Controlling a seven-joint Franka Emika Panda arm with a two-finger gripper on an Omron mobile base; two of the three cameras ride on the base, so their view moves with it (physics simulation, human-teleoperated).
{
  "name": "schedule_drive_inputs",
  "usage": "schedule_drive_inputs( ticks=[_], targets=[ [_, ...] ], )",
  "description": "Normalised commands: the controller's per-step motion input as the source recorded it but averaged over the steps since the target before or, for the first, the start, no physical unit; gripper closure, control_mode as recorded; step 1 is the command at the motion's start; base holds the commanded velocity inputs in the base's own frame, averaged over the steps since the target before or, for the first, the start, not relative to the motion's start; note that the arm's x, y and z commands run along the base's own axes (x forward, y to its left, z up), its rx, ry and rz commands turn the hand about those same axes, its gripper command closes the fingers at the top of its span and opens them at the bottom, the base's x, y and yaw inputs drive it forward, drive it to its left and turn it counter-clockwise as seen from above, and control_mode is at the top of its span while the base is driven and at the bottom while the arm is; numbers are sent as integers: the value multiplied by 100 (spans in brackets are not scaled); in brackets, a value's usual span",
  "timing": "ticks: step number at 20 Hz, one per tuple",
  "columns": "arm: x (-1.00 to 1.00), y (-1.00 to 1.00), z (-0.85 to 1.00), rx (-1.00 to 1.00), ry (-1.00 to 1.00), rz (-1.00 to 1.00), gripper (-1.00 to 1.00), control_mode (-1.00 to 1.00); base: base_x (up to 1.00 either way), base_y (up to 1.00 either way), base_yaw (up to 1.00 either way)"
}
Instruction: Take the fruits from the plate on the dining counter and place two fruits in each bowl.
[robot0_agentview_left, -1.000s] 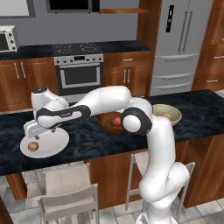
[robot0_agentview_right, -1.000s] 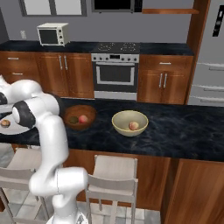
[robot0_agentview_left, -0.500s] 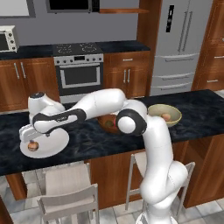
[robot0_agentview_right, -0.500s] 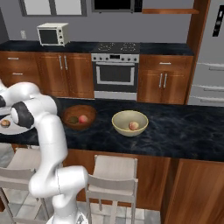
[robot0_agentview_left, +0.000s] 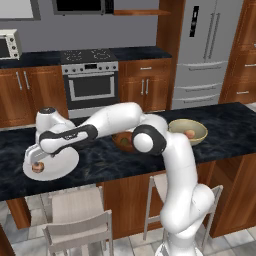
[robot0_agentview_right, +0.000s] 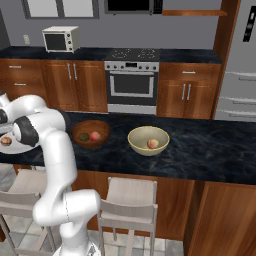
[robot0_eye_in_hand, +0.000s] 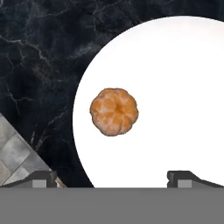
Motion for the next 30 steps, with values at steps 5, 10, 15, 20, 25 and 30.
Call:
schedule_drive_inputs(
  ticks=[5,10,15,20,25,30],
  targets=[
    [25,15,-34,0,0,9,-100,-100,0,0,0],
    [12,35,-28,0,0,4,-100,-100,0,0,0],
    [9,24,-7,0,0,0,-100,-100,0,0,0],
    [2,0,-1,0,0,0,-100,-100,0,0,0],
    [0,0,-5,-2,0,0,-100,-100,0,0,0],
    [0,0,-7,0,0,0,-100,-100,0,0,0]
  ],
)
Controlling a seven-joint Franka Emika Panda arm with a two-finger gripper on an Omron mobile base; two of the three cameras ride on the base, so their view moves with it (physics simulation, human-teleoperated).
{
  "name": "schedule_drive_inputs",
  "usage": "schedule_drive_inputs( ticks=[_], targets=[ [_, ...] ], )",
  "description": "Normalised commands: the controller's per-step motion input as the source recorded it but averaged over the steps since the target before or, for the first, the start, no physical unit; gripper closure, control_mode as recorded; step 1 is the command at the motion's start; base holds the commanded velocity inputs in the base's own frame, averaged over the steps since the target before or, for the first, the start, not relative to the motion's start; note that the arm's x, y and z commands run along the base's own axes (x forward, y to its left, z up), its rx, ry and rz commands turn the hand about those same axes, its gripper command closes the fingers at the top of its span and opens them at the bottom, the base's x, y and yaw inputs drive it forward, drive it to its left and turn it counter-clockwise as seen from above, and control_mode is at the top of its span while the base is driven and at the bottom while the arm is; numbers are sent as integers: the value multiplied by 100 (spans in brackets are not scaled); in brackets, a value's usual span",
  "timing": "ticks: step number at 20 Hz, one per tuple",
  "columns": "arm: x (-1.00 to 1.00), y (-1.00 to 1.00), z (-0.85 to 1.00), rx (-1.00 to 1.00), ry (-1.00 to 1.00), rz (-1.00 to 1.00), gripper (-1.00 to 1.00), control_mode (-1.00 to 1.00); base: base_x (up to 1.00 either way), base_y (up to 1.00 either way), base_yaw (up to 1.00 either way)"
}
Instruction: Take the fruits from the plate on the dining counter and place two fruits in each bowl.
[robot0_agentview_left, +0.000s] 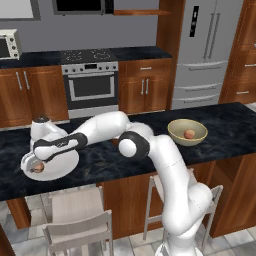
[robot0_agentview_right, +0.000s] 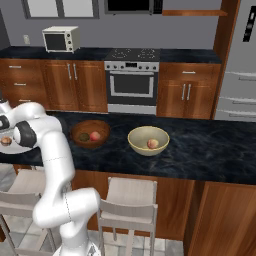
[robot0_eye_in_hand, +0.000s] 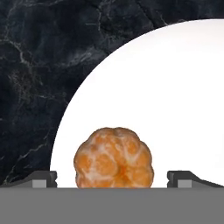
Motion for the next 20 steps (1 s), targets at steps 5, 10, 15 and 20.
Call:
schedule_drive_inputs(
  ticks=[5,10,15,20],
  targets=[
    [0,0,-24,0,1,0,-100,-100,0,0,0],
    [0,0,-20,0,3,0,-100,-100,0,0,0],
    [0,0,-3,0,0,0,-100,-100,0,0,0],
    [0,0,-1,0,0,0,100,-100,0,0,0]
  ],
)
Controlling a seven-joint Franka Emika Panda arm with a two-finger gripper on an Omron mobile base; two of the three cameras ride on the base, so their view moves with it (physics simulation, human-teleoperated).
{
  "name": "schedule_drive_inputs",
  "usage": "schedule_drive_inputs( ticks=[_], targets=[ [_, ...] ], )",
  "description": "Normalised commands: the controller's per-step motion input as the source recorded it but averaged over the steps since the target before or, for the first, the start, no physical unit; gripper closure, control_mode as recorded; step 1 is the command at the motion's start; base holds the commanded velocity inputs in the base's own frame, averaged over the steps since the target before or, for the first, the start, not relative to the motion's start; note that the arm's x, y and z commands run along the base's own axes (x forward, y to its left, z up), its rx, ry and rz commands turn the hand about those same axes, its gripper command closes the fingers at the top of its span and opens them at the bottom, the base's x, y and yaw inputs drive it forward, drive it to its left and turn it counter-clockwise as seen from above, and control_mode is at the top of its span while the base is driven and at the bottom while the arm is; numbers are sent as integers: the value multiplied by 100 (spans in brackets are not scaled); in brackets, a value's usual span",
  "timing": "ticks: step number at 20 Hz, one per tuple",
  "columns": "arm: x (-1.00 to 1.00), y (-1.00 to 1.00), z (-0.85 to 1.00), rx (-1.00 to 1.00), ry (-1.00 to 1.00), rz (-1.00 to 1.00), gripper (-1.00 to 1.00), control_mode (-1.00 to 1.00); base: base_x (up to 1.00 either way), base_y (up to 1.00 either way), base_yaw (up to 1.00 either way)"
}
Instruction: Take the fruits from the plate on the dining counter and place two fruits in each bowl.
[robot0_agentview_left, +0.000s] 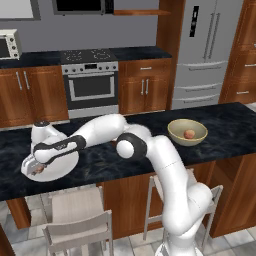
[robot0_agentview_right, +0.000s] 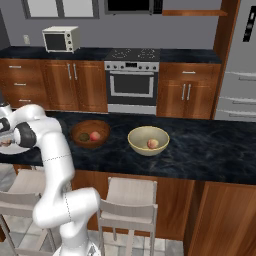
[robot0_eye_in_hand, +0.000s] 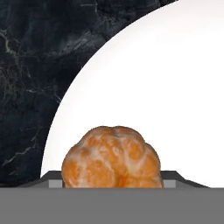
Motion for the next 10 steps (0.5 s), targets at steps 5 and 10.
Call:
schedule_drive_inputs(
  ticks=[5,10],
  targets=[
    [0,0,0,0,0,0,100,-100,0,0,0],
    [-21,-60,37,-2,-8,0,100,-100,0,0,0]
  ],
)
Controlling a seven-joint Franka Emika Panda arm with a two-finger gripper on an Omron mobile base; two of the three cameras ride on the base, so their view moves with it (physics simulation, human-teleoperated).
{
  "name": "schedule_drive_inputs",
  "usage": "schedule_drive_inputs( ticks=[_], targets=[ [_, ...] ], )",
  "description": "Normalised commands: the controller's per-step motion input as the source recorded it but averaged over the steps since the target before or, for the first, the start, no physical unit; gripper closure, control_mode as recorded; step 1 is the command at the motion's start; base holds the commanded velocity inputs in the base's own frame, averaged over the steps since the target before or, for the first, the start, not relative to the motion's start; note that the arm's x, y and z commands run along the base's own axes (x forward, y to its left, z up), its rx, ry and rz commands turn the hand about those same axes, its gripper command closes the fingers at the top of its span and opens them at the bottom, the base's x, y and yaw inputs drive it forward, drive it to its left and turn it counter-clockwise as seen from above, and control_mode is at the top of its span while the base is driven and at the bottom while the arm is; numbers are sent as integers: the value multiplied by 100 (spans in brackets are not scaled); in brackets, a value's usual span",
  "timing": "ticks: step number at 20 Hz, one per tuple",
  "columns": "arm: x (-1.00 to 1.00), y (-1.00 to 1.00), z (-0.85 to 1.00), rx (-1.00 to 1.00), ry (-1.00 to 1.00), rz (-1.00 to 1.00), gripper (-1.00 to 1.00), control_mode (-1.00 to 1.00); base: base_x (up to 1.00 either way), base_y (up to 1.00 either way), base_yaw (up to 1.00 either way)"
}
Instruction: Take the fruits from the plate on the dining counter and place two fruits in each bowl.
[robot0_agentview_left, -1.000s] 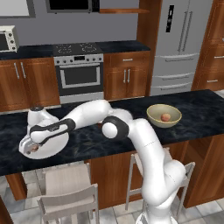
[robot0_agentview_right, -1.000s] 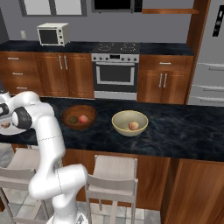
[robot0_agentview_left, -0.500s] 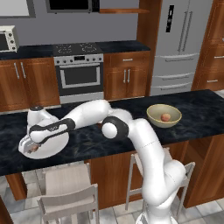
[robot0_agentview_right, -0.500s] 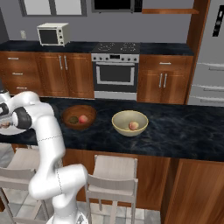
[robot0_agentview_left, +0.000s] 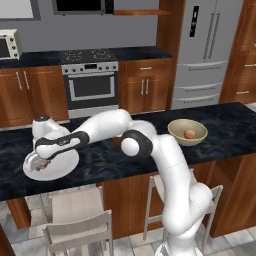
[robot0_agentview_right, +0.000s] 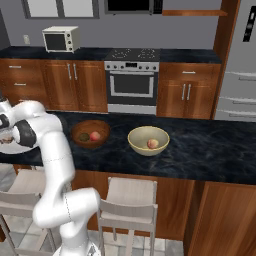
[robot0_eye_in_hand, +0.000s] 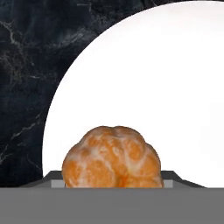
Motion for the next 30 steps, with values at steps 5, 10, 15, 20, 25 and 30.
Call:
schedule_drive_inputs(
  ticks=[5,10,15,20,25,30],
  targets=[
    [-55,-86,89,-5,-1,-5,100,-100,0,0,0],
    [-39,-99,80,-12,-1,-31,100,-100,0,0,0],
    [0,-100,53,-11,0,-38,100,-100,0,0,0],
    [19,-100,38,-10,0,-28,100,-100,0,0,0],
    [21,-100,30,-4,0,-26,100,-100,0,0,0],
    [3,-100,3,14,0,-31,100,-100,0,0,0]
  ],
)
